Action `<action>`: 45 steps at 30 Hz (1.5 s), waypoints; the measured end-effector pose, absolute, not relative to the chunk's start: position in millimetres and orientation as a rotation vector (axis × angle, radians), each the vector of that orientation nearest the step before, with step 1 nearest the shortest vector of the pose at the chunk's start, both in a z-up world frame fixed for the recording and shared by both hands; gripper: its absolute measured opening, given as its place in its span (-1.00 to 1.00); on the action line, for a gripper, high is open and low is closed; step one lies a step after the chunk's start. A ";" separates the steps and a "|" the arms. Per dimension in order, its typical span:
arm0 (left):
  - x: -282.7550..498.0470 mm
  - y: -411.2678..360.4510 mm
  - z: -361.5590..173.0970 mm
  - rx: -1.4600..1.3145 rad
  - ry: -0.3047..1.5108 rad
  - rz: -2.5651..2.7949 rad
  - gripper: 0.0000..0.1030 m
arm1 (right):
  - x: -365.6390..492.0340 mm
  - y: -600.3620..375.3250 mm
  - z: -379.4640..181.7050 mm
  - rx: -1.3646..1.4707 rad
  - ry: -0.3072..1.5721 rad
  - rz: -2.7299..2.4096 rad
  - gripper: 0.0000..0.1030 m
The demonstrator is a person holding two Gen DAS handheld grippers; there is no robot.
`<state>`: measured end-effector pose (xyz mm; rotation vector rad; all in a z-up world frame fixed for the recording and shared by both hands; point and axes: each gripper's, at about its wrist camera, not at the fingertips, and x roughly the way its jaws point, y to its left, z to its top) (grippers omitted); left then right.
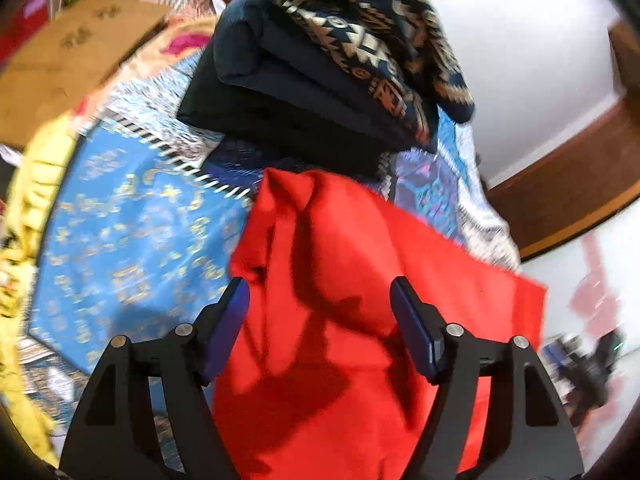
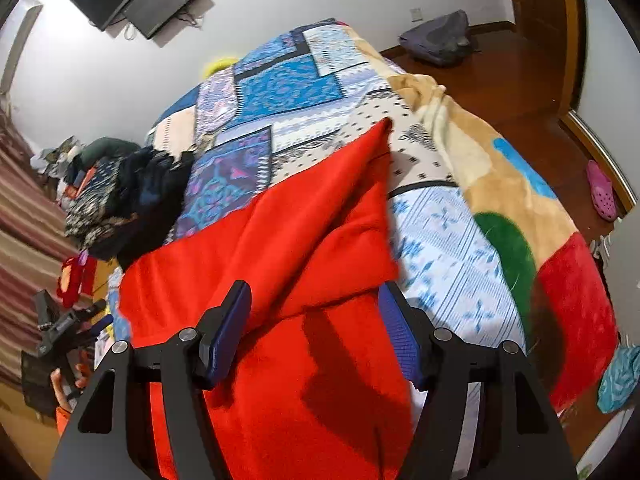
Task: Fold large clothes
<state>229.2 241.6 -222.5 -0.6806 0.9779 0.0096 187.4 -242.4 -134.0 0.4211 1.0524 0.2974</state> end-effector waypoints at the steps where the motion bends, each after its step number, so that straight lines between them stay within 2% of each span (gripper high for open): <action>1: 236.1 245.2 -225.9 -0.704 0.978 0.004 0.39 | 191.8 -243.1 -137.7 0.423 1.058 0.298 0.21; 3: 251.7 252.6 -235.8 -0.740 0.984 0.011 0.45 | 201.7 -243.2 -145.9 0.438 1.074 0.302 0.21; 8: 281.3 257.9 -278.8 -0.787 1.073 0.077 0.45 | 218.4 -245.0 -162.9 0.463 1.091 0.278 0.27; 11: 284.2 254.3 -304.4 -0.830 1.096 0.089 0.63 | 225.6 -244.1 -164.5 0.460 1.073 0.293 0.27; 15: 282.1 239.1 -299.3 -0.776 1.083 0.099 0.62 | 240.4 -243.6 -169.8 0.494 1.061 0.315 0.24; 16: 283.1 236.0 -299.4 -0.770 1.085 0.090 0.57 | 243.4 -242.5 -170.6 0.499 1.060 0.319 0.19; 17: 283.2 232.5 -298.5 -0.768 1.083 0.072 0.38 | 246.3 -241.8 -171.0 0.505 1.056 0.322 -0.07; 18: 284.0 231.2 -296.2 -0.766 1.080 0.062 0.20 | 249.5 -241.2 -172.4 0.514 1.058 0.325 -0.44; 19: 285.4 229.1 -295.8 -0.759 1.076 0.057 0.08 | 252.6 -240.3 -174.6 0.522 1.073 0.333 -0.52; 20: 285.3 226.1 -291.6 -0.732 1.075 0.054 -0.15 | 254.2 -240.2 -175.7 0.528 1.076 0.333 -0.67; 21: 286.7 223.1 -288.4 -0.698 1.080 0.064 -0.34 | 256.0 -239.2 -174.4 0.523 1.072 0.344 -0.74; 23: 291.6 216.9 -279.4 -0.619 1.081 0.080 -0.59 | 259.6 -235.8 -168.6 0.498 1.062 0.342 -0.77; 30: 309.1 207.3 -224.3 -0.421 0.991 0.137 -0.69 | 287.2 -200.7 -117.2 0.347 0.961 0.387 -0.80; 36: 316.7 230.6 -226.2 -0.400 0.987 0.161 -0.68 | 304.8 -175.9 -114.4 0.253 0.923 0.362 -0.80; 40: 318.0 238.4 -259.0 -0.422 1.076 0.177 -0.52 | 312.6 -172.5 -146.1 0.182 1.002 0.310 -0.72; 42: 312.2 240.9 -270.2 -0.434 1.094 0.184 -0.18 | 311.6 -177.2 -155.2 0.166 1.039 0.285 -0.68; 43: 308.3 242.6 -273.4 -0.428 1.099 0.194 -0.08 | 308.3 -181.7 -161.6 0.153 1.060 0.273 -0.66; 44: 303.9 244.3 -274.7 -0.412 1.104 0.208 0.15 | 306.4 -183.9 -161.7 0.148 1.068 0.268 -0.57; 45: 297.5 247.2 -274.5 -0.398 1.102 0.219 0.23 | 301.4 -187.9 -162.2 0.135 1.076 0.258 -0.43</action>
